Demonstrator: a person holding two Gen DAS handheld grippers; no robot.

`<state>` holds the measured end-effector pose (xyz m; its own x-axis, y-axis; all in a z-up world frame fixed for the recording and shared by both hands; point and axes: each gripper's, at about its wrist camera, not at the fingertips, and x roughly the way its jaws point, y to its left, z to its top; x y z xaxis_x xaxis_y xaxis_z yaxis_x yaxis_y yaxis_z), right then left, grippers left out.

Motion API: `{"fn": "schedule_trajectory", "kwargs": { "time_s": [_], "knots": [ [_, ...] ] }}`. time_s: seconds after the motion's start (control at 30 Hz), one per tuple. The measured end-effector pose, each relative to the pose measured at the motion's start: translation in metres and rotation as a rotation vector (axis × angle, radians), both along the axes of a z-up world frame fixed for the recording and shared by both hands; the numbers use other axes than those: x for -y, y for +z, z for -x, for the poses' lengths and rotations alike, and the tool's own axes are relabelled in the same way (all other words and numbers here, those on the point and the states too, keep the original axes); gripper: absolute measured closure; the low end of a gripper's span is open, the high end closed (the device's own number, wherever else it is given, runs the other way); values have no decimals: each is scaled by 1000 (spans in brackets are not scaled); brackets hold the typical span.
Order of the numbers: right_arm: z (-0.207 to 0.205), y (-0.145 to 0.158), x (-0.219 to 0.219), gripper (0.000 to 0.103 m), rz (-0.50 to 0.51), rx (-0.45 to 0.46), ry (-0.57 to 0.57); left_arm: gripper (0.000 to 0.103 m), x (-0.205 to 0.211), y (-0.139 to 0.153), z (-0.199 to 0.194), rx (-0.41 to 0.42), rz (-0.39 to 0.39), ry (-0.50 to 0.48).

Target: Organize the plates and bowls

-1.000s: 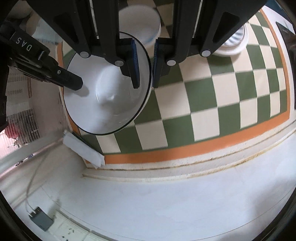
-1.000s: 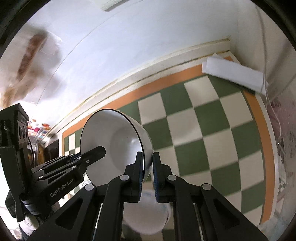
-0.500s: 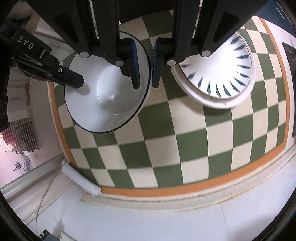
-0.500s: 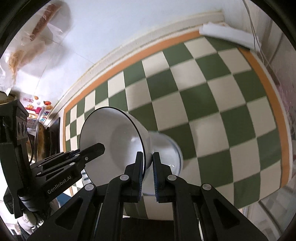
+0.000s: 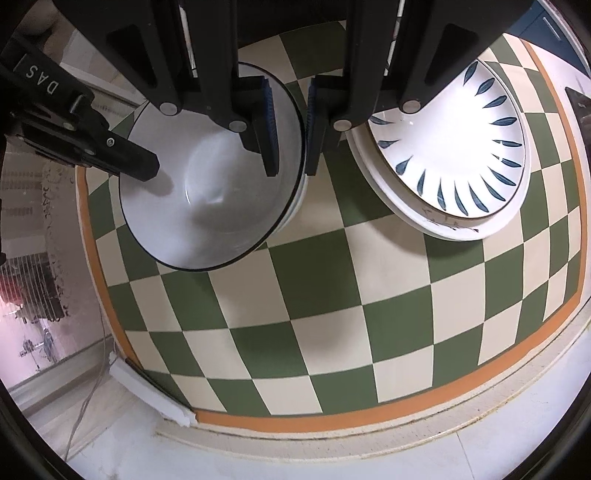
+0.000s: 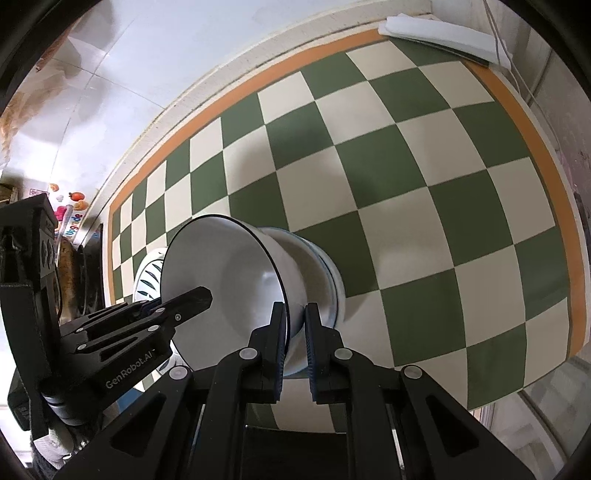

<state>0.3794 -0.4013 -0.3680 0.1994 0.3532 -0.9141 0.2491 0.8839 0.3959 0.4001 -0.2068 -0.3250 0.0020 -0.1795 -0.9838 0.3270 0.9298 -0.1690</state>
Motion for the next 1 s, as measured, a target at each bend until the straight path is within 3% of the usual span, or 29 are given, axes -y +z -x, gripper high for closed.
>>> {"fn": "schedule_trajectory", "kwargs": {
  "time_s": [0.6,0.87,1.0],
  "knots": [
    [-3,-17,3,87,-19,-43,-4,89,11,-4,3,24,-73,-16],
    [0,-10,5,85,-29,-35,-14,80,8,-10,5,-36,-50,-8],
    [9,6,3,77,31,2,-13,69,5,9,9,-7,-20,-28]
  ]
}}
